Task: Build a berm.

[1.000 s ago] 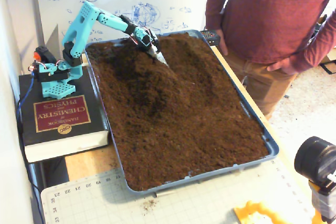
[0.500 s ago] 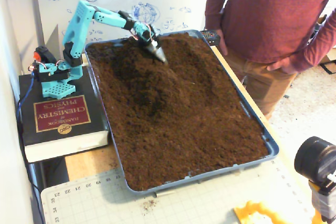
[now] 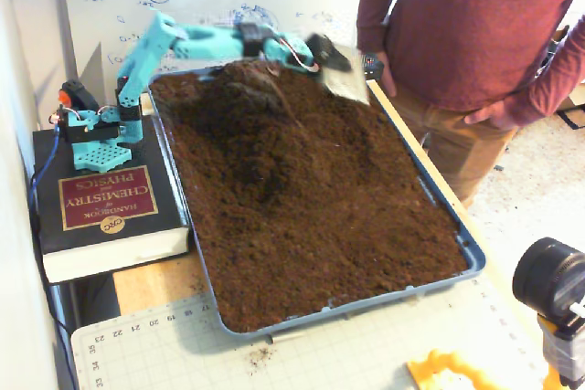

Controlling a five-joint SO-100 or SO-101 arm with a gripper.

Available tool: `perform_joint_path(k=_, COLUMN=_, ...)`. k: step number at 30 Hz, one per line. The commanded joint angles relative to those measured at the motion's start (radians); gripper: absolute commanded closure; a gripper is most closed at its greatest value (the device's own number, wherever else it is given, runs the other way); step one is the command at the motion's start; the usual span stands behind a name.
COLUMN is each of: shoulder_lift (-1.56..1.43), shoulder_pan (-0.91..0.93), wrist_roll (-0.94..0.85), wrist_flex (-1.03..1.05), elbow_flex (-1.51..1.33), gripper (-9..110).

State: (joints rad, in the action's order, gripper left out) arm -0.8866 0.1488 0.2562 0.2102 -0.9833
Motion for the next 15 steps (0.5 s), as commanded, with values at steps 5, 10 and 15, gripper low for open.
perform_joint_path(k=5, shoulder_lift=0.238, shoulder_pan=0.143, wrist_roll=-0.038, wrist_flex=-0.025, elbow_flex=0.44, gripper=101)
perform_joint_path(k=10, shoulder_lift=0.485, shoulder_pan=0.176, wrist_roll=-0.103, wrist_flex=-0.025, elbow_flex=0.583, gripper=101)
perform_joint_path(k=15, shoulder_lift=0.676, shoulder_pan=0.146, wrist_roll=-0.115, wrist_flex=-0.025, elbow_flex=0.606, gripper=101)
